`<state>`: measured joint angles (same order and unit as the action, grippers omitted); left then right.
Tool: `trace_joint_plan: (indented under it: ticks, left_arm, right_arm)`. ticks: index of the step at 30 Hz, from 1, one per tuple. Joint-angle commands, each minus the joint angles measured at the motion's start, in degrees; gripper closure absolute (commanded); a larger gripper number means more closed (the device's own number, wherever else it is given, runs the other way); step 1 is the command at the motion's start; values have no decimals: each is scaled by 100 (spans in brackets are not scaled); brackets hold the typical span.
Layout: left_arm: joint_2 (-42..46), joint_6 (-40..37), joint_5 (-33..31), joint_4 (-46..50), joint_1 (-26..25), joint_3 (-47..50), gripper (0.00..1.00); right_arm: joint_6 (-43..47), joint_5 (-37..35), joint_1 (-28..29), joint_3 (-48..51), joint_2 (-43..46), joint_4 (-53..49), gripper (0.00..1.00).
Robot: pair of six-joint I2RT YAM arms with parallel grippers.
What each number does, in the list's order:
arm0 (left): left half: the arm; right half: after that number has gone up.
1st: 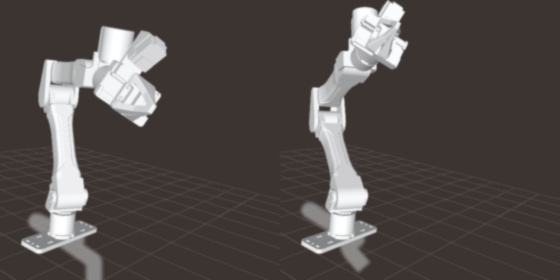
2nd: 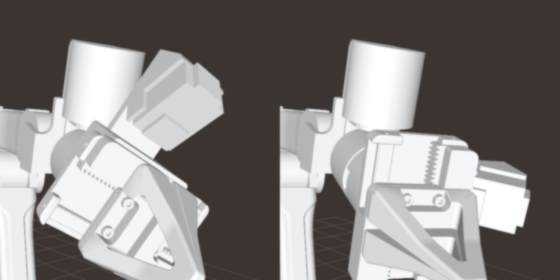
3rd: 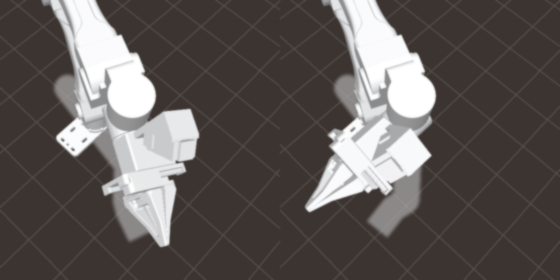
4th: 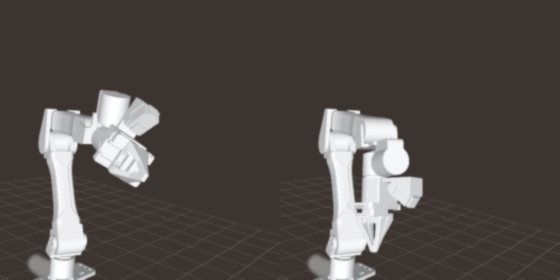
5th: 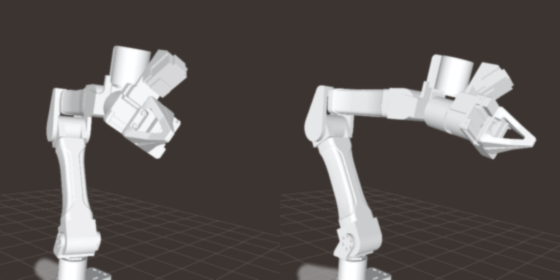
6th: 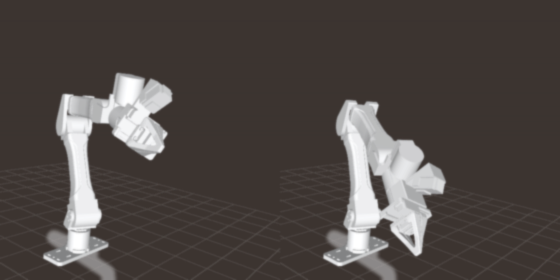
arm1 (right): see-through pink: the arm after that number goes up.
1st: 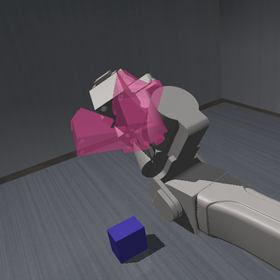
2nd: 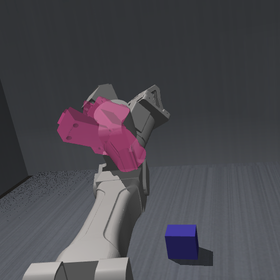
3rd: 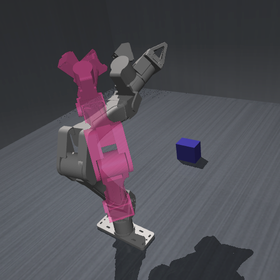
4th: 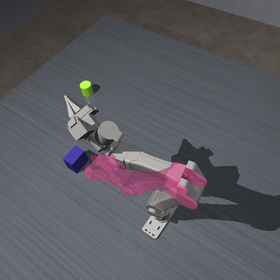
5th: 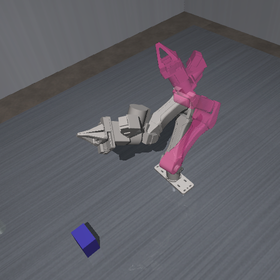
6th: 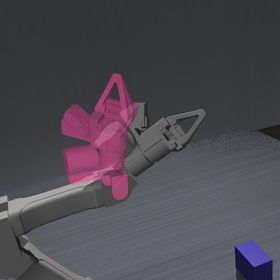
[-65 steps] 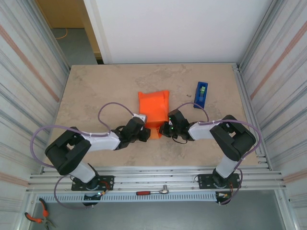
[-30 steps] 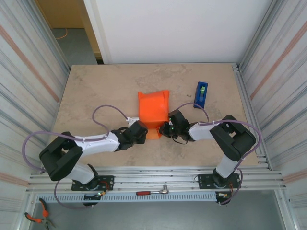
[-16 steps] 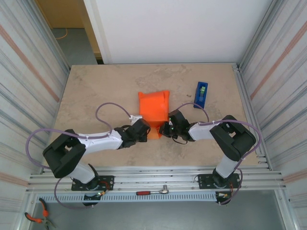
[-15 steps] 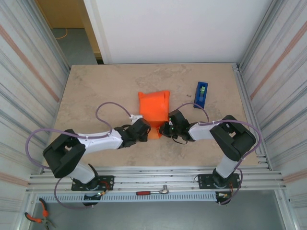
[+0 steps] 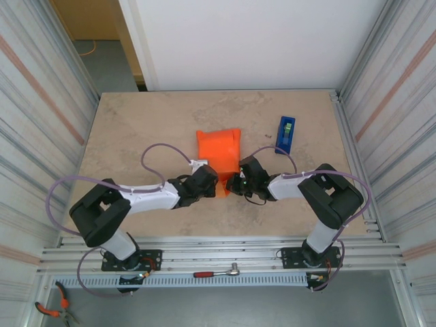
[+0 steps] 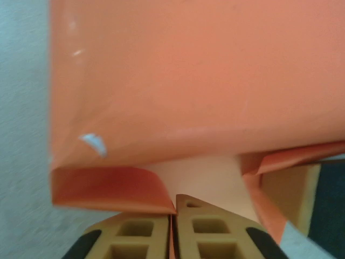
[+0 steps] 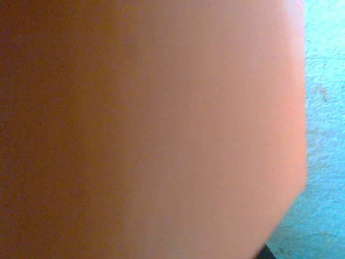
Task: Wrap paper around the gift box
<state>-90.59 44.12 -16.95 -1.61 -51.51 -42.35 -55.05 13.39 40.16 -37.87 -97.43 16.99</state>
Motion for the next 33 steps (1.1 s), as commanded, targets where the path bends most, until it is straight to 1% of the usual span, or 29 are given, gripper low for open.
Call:
trace_joint_plan:
  ticks: [1, 3, 4, 9, 12, 15, 19, 20, 22, 24, 25, 26, 27, 28, 29, 30, 31, 33]
  left_arm:
    - [-204, 15, 32, -1099, -36, 270, 73]
    - [-329, -60, 41, -1414, -59, 350, 65]
    - [-368, -89, 34, -1494, -64, 366, 63]
    - [-418, -411, 5, -1726, -125, 446, 54]
    - [-208, -719, 110, -1698, -117, 473, 47]
    - [292, -1059, 266, -1421, -120, 468, 39]
    - [1307, -1365, 273, -866, -78, 652, 24]
    - [1560, -1397, 269, -673, -51, 687, 23]
    - [2005, -1406, 273, -350, 50, 793, 22]
    - [2394, -1333, 247, -24, 186, 917, 26]
    - [2563, -1318, 315, 57, 284, 1001, 30]
    - [2694, -1290, 388, 78, 367, 1124, 37]
    - [2780, -1266, 461, 81, 438, 1211, 49]
    - [2829, -1256, 602, 45, 525, 1306, 63]
    - [2837, -1246, 684, 41, 563, 1360, 73]
    - [2816, -1243, 760, 11, 580, 1413, 80]
    - [2763, -1263, 865, -60, 580, 1462, 85]
    - [2589, -1249, 1082, -273, 580, 1539, 90]
  right_arm:
    - [47, -23, 43, 149, -232, -472, 100]
    - [47, -10, 49, 148, -224, -476, 100]
    - [47, -14, 50, 148, -224, -486, 100]
    - [63, -14, 47, 114, -174, -569, 100]
    - [89, -3, 51, 78, -118, -647, 100]
    - [135, 4, 43, 11, -13, -762, 100]
    - [203, -9, 40, -56, 147, -921, 100]
    - [214, -4, 30, -67, 175, -953, 100]
    - [247, -10, 30, -113, 206, -1012, 100]
    - [266, 13, 24, -163, 224, -1071, 100]
    - [279, 15, 23, -175, 241, -1090, 100]
    - [288, 18, 19, -181, 262, -1102, 100]
    - [293, 19, 19, -201, 272, -1123, 100]
    - [301, 20, 21, -212, 297, -1152, 100]
    - [310, 31, 21, -230, 324, -1178, 100]
    - [325, 32, 15, -237, 364, -1210, 100]
    - [341, 31, 18, -247, 412, -1253, 100]
    - [365, 22, 17, -257, 510, -1316, 100]
